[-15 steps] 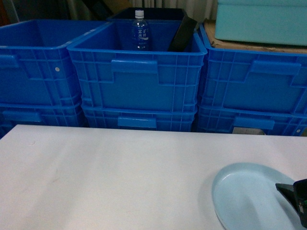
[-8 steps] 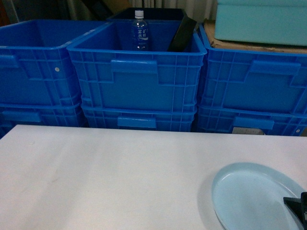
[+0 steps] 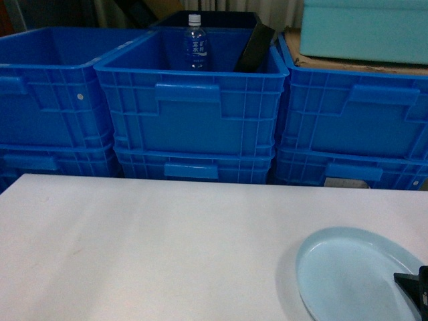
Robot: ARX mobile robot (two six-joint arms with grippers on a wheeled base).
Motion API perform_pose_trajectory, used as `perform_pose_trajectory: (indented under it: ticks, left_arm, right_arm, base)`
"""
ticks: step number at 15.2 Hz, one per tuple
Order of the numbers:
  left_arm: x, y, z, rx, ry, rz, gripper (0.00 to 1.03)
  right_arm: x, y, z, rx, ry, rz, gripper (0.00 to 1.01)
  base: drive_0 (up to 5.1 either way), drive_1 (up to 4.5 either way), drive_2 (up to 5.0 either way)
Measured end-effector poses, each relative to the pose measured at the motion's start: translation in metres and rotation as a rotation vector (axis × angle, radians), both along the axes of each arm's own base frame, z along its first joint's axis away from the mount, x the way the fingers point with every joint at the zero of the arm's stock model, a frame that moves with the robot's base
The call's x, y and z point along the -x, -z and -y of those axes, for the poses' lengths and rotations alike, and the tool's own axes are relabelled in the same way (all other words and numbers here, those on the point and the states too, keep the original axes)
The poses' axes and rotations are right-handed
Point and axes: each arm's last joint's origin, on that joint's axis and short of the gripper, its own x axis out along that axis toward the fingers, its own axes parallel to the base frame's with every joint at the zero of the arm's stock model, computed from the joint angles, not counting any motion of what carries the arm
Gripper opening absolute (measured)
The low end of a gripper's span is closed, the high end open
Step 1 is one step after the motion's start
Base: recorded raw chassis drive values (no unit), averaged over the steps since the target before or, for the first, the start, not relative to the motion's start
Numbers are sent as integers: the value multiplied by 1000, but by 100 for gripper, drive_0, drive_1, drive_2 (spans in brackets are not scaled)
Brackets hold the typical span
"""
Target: Place blue tray on left shelf second layer neatly
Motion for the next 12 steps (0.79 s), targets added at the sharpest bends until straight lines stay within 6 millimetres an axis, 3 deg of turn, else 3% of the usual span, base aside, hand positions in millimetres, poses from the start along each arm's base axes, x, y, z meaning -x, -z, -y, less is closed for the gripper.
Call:
perform_pose_trajectory:
  ticks: [1, 4, 5, 6, 8, 9, 12]
  left_arm:
    - [0, 0, 0, 0, 0, 0, 98]
    - [0, 0, 0, 0, 0, 0, 98]
    - [0, 0, 0, 0, 0, 0, 98]
    - [0, 0, 0, 0, 0, 0, 98]
    - [0, 0, 0, 0, 0, 0, 98]
    - [0, 0, 0, 0, 0, 0, 98]
    - [0, 0, 0, 0, 0, 0, 98]
  right_arm:
    - [1, 0, 3, -3, 15, -1, 95]
    - [5, 1, 15, -60, 86, -19, 61]
    - [5, 1, 15, -67, 95, -20, 54]
    - [11, 1, 14, -100, 117, -35, 30]
    - [17, 1, 8, -151, 109, -60, 8]
    - [17, 0, 6, -168, 102, -63, 1]
    - [20, 0, 4, -173, 103, -68, 2]
  base:
    - [0, 0, 0]
    - [0, 0, 0]
    - [0, 0, 0]
    - [0, 0, 0]
    - [0, 0, 0]
    - [0, 0, 0]
    - [0, 0, 0]
